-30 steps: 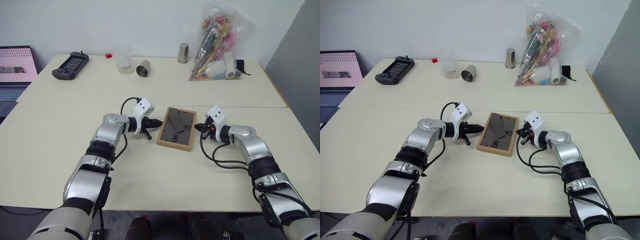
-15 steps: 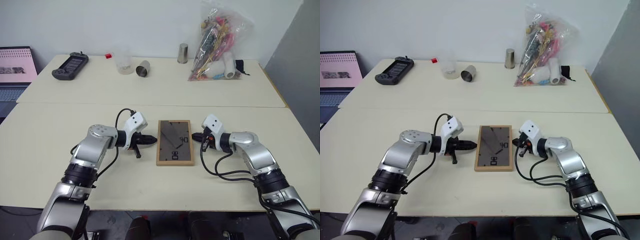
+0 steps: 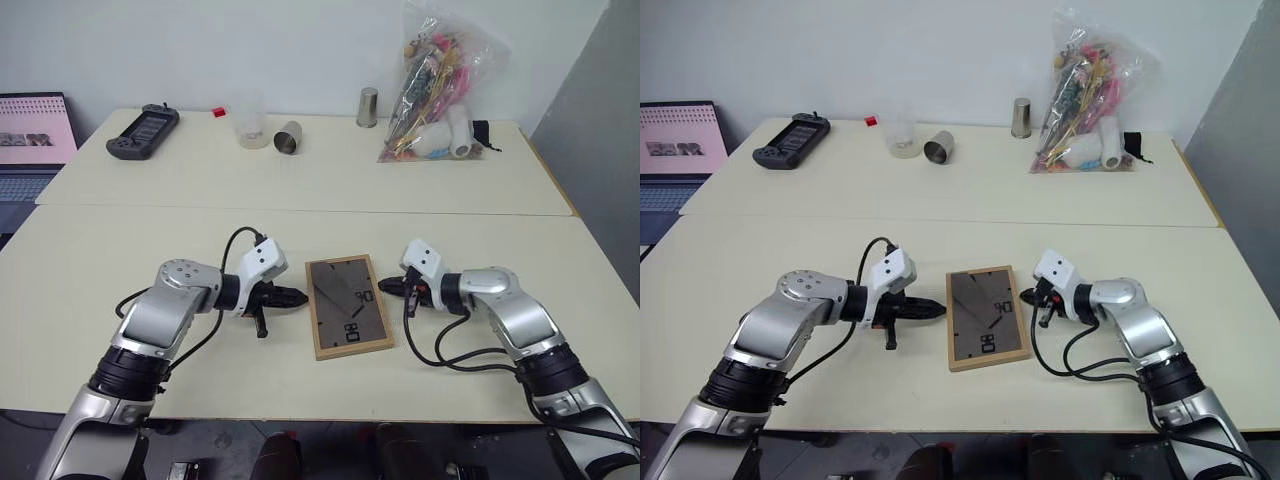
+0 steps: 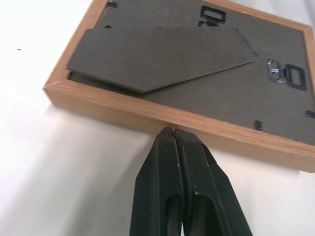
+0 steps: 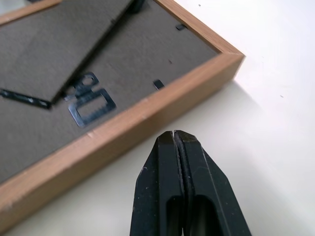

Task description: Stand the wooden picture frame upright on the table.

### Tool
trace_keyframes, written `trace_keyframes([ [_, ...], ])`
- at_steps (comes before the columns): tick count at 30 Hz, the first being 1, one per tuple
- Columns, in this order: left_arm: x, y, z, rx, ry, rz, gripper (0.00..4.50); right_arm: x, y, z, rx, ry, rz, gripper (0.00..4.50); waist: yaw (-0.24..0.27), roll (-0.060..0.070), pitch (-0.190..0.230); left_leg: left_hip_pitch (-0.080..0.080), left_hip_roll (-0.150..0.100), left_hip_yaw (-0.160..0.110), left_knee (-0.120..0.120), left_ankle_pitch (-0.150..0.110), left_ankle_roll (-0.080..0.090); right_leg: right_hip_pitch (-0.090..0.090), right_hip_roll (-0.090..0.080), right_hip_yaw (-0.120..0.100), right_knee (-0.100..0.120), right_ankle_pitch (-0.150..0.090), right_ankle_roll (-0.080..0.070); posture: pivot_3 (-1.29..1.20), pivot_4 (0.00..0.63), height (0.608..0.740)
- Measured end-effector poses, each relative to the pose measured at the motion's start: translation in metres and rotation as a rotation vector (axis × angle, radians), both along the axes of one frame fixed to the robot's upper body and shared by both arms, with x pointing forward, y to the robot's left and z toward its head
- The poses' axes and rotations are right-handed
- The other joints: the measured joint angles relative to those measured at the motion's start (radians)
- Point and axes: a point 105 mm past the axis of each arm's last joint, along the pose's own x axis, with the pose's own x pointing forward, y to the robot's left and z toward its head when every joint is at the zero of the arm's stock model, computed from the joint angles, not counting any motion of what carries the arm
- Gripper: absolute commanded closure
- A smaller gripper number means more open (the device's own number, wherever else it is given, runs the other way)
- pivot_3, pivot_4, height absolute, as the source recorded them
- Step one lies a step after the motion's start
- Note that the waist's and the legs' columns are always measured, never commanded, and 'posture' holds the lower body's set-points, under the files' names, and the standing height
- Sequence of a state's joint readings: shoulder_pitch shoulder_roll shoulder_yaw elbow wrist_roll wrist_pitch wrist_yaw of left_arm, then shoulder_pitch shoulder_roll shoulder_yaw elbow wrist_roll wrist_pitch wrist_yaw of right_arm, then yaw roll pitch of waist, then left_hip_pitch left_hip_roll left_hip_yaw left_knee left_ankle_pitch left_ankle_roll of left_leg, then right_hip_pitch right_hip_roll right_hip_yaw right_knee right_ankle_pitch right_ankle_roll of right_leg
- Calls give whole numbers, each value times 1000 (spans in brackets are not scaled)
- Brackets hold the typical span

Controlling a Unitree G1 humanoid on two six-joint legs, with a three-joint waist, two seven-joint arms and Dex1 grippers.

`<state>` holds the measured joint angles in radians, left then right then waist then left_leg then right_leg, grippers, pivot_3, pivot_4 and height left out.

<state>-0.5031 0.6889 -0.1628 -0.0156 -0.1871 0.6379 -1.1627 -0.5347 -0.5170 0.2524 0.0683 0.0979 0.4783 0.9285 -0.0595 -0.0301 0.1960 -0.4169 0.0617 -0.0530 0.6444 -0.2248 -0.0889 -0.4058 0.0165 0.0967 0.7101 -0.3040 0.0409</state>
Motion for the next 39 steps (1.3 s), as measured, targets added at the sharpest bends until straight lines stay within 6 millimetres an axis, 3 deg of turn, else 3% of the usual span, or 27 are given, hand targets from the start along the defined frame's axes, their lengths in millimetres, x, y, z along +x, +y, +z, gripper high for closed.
trace_keyframes([
  [3, 4, 15, -5, 12, 25, 42, 3694, -2, -16, -3, -39, 9, -13, 4500, 1, 0, 0, 0, 0, 0, 0, 0, 0, 0, 0, 0, 0, 0, 0, 0, 150, 740],
  [7, -10, 36, 1, -70, 211, 91, 2929, -7, -38, -3, -66, 24, -35, 4500, 0, 0, 0, 0, 0, 0, 0, 0, 0, 0, 0, 0, -1, -1, 0, 0, 150, 740],
  [13, -27, 32, 2, -283, 575, 207, 1636, -14, -36, -6, -34, 43, -21, 4500, -1, 0, 0, 0, 0, 0, 0, 0, 0, 0, 0, 0, 0, -1, 0, 0, 150, 740],
  [20, -34, 23, 15, -471, 820, 284, 125, -21, -33, -8, -19, 52, -15, 4500, -2, 0, 0, 0, 0, 0, 0, 0, 0, 0, 0, 0, 1, -1, 0, 0, 150, 740],
  [29, -42, 10, -4, -511, 929, 312, 55, -42, -18, -13, 0, 96, 34, 4500, -3, 0, 0, 1, 0, 0, 0, 0, 0, 0, 0, 0, 1, -1, 0, 0, 150, 740],
  [39, -40, -2, -13, -529, 949, 333, 55, -48, 28, -14, 68, 116, 105, 4500, 2, 0, -1, 2, 0, -1, 0, 0, 0, 1, 0, 0, 1, -1, 0, 0, 150, 740],
])
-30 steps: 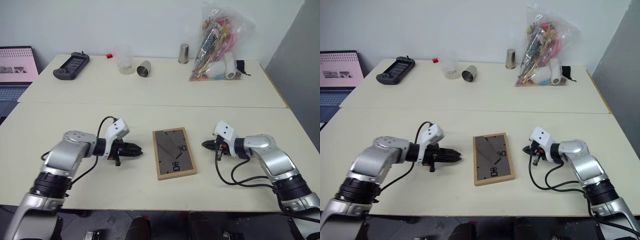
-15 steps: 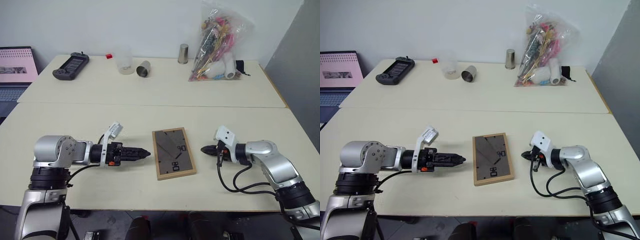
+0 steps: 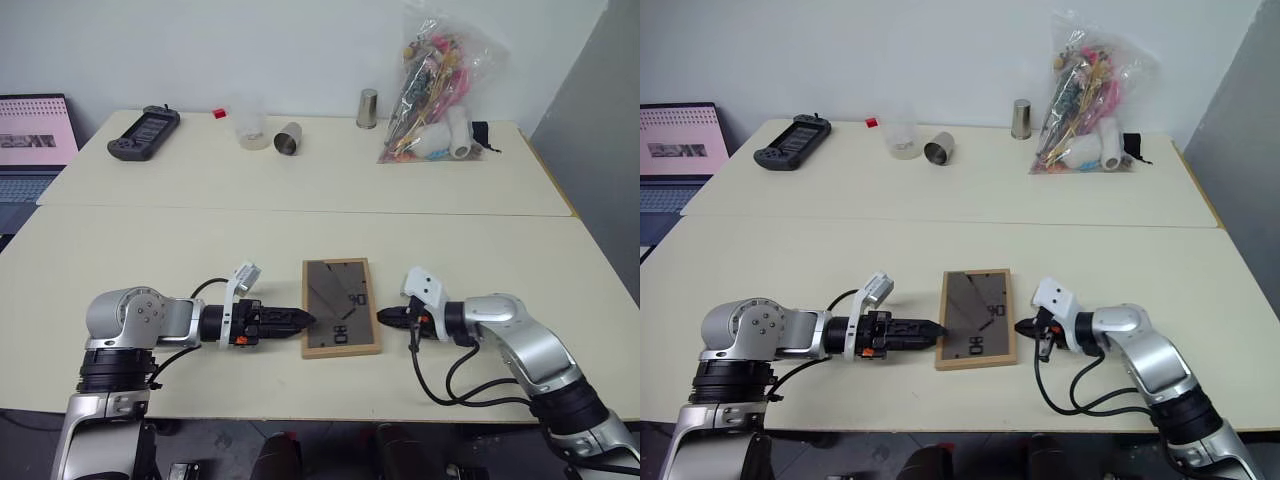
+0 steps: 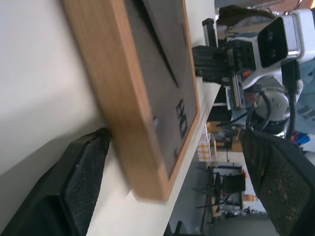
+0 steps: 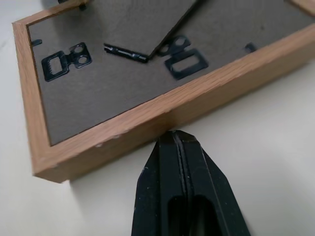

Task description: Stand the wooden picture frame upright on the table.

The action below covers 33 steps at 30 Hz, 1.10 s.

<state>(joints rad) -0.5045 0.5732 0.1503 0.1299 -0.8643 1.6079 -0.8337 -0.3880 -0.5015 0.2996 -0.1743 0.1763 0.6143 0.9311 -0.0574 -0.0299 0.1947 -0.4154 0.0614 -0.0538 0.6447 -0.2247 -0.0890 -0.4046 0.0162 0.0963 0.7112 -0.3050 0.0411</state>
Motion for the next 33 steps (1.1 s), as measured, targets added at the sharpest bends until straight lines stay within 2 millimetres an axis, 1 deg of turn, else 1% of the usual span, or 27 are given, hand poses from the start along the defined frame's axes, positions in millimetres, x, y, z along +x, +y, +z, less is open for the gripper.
trace_keyframes([
  [4, 1, -7, -1, -17, -3, 5, 55, -1, 14, -1, 6, -6, 24, 4500, 9, 0, 0, 0, -1, 0, 0, 0, 0, 1, -1, 0, -1, 0, 0, 0, 150, 740],
  [9, 2, -10, -1, -24, -9, 5, 55, 0, 14, -4, -2, -3, 15, 4500, 13, 0, 0, 0, -1, 0, 0, 0, 0, 1, -1, 0, -1, 0, 0, 0, 150, 740],
  [11, 2, -9, 0, -28, -13, 12, 421, 0, 14, -4, -5, -11, 19, 4500, 13, 0, 0, 0, -1, 0, 0, 0, 0, 1, -1, 0, -1, 0, 0, 0, 150, 740],
  [12, 2, -9, 0, -26, -14, 15, 507, 0, 13, -4, -6, -14, 20, 4500, 13, 0, 0, 0, -1, 0, 0, 0, 0, 1, -1, 0, -1, 0, 0, 0, 150, 740],
  [13, 3, -9, -1, -21, -14, 19, 773, 1, 13, -4, -12, -23, 20, 4500, 13, 0, 0, 0, -1, 0, 0, 0, 0, 1, -1, 0, -1, 0, 0, 0, 150, 740],
  [14, 3, -9, -1, -20, -14, 21, 898, 1, 12, -4, -14, -26, 20, 4500, 13, 0, 0, 0, -1, 0, 0, 0, 0, 1, -1, 0, -1, 0, 0, 0, 150, 740],
  [18, 2, -7, -4, -15, -3, 27, 1753, 2, 8, -4, -24, -46, 19, 4500, 7, 0, 0, 0, -1, 0, 0, 0, 0, 0, -1, 0, -1, 0, 0, 0, 150, 740],
  [19, 1, -6, -4, -15, -3, 28, 1865, 3, 7, -4, -24, -47, 16, 4500, 7, 0, 0, 0, -1, 0, 0, 0, 0, 0, -1, 0, -1, 0, 0, 0, 150, 740],
  [24, 2, -5, 0, -29, -10, 31, 2892, 4, 3, -5, -24, -55, 9, 4500, 4, 0, 0, 0, -1, 0, 0, 0, 0, 0, -1, 0, -1, 0, 0, 0, 150, 740],
  [26, 1, -6, 2, -44, -12, 24, 3185, 4, 1, -5, -27, -58, 5, 4500, 4, 0, 0, 0, -1, 0, 0, 0, 0, 0, -1, 0, -1, 0, 0, 0, 150, 740],
  [27, 1, -6, 2, -43, -13, 24, 3198, 6, -1, -4, -28, -59, -2, 4500, 4, 0, 0, 0, -1, 0, 0, 0, 0, 0, -1, 0, -1, 0, 0, 0, 150, 740],
  [29, 2, -6, 3, -41, -18, 25, 3203, 10, -13, -2, -38, -58, -34, 4500, 6, 0, 0, -1, -1, 0, 0, 0, 0, 0, -1, 0, -1, 0, 0, 0, 150, 740],
  [33, 10, -7, 12, -32, -64, 32, 3203, 24, -53, 6, -67, -34, -151, 4500, 10, -1, 0, -1, -1, 0, 0, 0, 0, 0, -1, 0, -1, 0, 0, 0, 150, 740],
])
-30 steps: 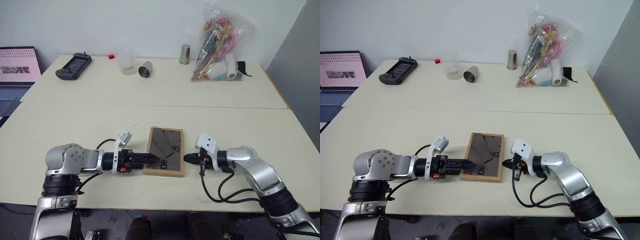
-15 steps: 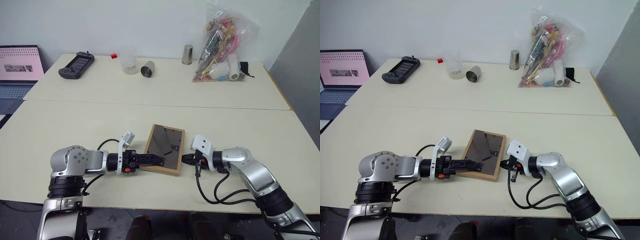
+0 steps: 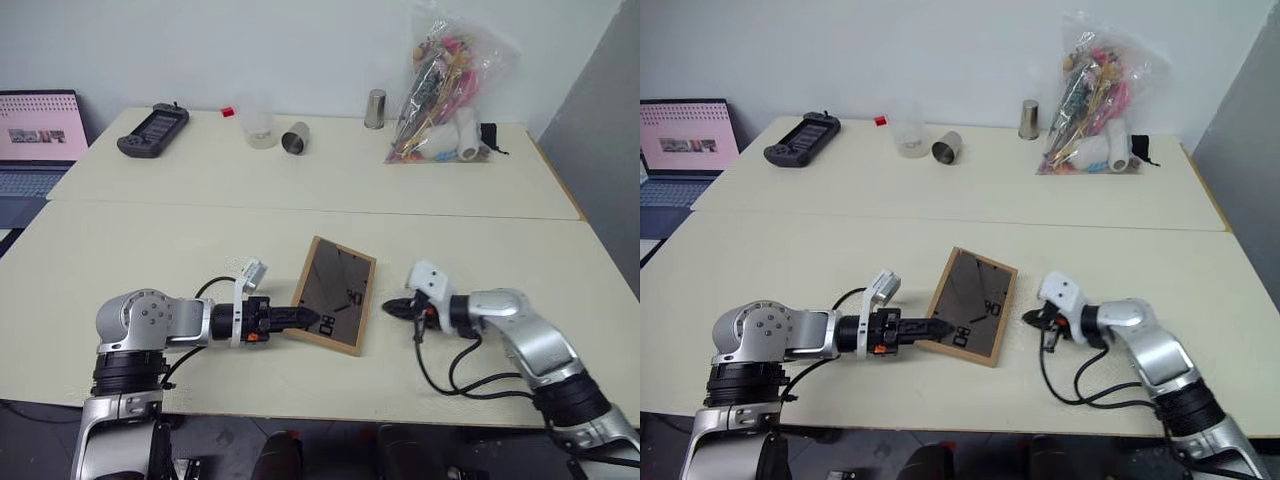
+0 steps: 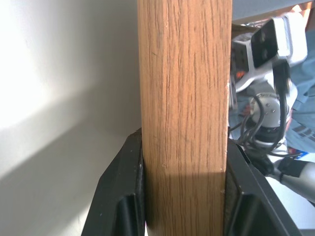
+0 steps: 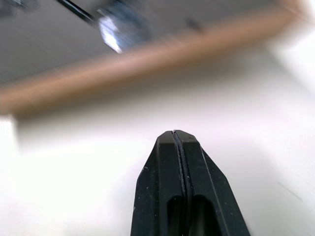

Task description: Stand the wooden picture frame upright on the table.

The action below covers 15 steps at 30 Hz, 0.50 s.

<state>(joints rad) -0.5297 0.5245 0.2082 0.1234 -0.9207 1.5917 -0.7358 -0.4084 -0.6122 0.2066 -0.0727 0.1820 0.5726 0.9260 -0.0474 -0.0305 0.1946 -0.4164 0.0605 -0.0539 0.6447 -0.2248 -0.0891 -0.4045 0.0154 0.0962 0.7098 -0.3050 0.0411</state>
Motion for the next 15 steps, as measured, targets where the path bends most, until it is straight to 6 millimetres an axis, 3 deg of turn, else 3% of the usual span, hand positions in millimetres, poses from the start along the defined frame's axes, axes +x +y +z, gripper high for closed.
trace_keyframes([
  [2, 8, 0, 12, -15, -47, 14, 3203, 8, -14, 12, 26, 8, -60, 4144, -1, 0, 0, 0, 0, 0, 0, 0, 0, 0, 0, 0, 0, 0, 0, 0, 150, 740],
  [4, 18, 0, 24, -34, -104, 32, 3203, 14, -13, 30, 114, 36, -87, 3783, -10, 0, 1, 0, 0, 0, 0, 0, 0, -1, 1, 0, 1, 0, 0, 0, 150, 740],
  [8, 32, -12, 48, -75, -252, 40, 3203, 25, 16, 110, 361, -26, -41, 2865, -21, 0, 1, 1, 2, -1, -1, 0, 0, -1, 1, -1, 2, 0, -1, 0, 150, 740],
  [9, 33, -13, 49, -79, -268, 41, 3203, 24, 23, 120, 392, -35, -28, 2616, -21, 0, 1, 0, 2, -1, -2, 0, 0, -1, 2, -1, 1, 0, -1, 0, 150, 740],
  [10, 33, -14, 50, -84, -279, 42, 3203, 23, 29, 125, 419, -27, -17, 2399, -19, 0, 1, 0, 2, -1, -2, 0, 0, -1, 1, -1, 1, 0, -1, 0, 150, 740],
  [15, 36, -18, 52, -89, -308, 49, 3203, 24, 46, 113, 426, 43, -18, 1270, -9, 0, 1, -2, 0, 0, -1, 0, 0, -2, 0, 0, -1, 0, -1, 0, 150, 740],
])
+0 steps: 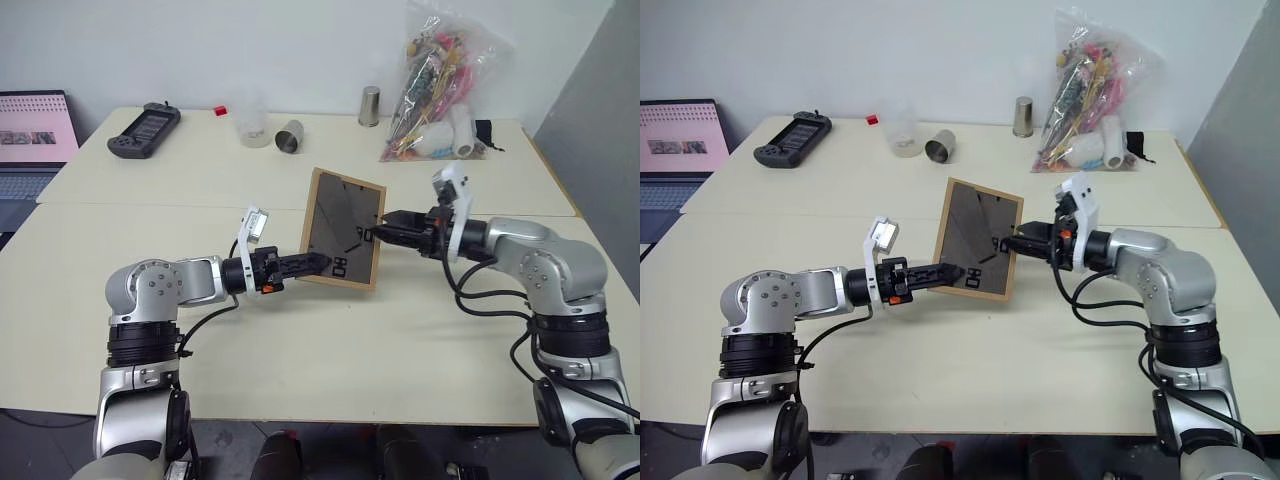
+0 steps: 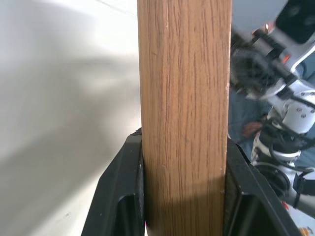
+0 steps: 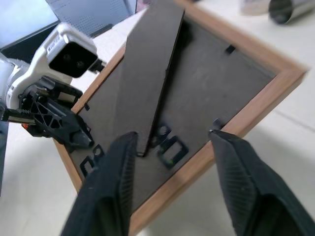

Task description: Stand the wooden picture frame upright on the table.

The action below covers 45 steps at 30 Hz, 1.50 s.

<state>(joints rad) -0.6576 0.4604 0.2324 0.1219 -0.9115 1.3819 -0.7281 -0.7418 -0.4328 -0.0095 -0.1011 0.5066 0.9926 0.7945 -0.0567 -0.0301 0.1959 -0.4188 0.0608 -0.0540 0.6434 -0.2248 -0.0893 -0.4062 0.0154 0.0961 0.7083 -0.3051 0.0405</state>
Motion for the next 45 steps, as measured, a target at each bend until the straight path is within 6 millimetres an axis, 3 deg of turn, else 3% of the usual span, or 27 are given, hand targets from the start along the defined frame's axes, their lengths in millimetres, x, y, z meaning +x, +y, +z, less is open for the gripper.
trace_keyframes([
  [5, 3, -1, -1, 13, -11, 22, 3203, 8, 13, 6, -16, -45, 14, 43, -1, 0, 0, 0, 0, 0, 0, 0, 0, 0, 0, 0, 0, 0, 0, 0, 150, 740],
  [14, 2, -4, -7, 24, -10, 31, 3203, 5, 46, 10, 8, -79, 115, 9, -2, 0, 0, 0, 1, 0, 0, 0, 0, 0, 0, 0, 0, 0, 0, 0, 150, 740],
  [20, 0, -4, -4, 22, -33, 29, 3203, -9, 45, 18, 54, -50, 195, 9, 1, 0, 0, 0, 0, 0, 0, 0, 0, 0, 0, -1, 0, 0, 0, 0, 150, 740],
  [29, -3, -4, -7, 24, -27, 21, 3203, -27, 20, 16, 51, 2, 258, 9, 0, 0, 0, 0, 1, 0, 0, 0, 0, 0, 0, 0, -1, 0, 0, 0, 150, 740],
  [35, -3, -5, -7, 23, -24, 17, 3203, -24, -14, -5, -20, 28, 163, 9, 0, 0, 0, 0, 1, 0, -1, 0, 0, 0, 1, 0, -2, 0, 0, 0, 150, 740],
  [41, -9, -8, -6, -6, 25, -3, 3203, -7, -64, -26, -204, -130, -24, 9, 0, 0, 0, 0, 0, 0, -1, 0, 0, 1, 0, 0, -4, 0, 0, 0, 150, 740],
  [43, -11, -7, -5, -23, 50, -5, 3203, -2, -72, -32, -285, -232, -53, 9, -3, 0, 0, 0, 1, 0, -1, 0, 0, 1, 1, 0, -4, 0, 1, 0, 150, 740],
  [45, -12, -11, -3, -62, 96, -16, 3203, 9, -76, -36, -414, -439, -83, 9, -4, 0, 0, 0, 1, 0, 0, 0, 0, 1, 1, 0, -4, 0, 1, 0, 150, 740],
])
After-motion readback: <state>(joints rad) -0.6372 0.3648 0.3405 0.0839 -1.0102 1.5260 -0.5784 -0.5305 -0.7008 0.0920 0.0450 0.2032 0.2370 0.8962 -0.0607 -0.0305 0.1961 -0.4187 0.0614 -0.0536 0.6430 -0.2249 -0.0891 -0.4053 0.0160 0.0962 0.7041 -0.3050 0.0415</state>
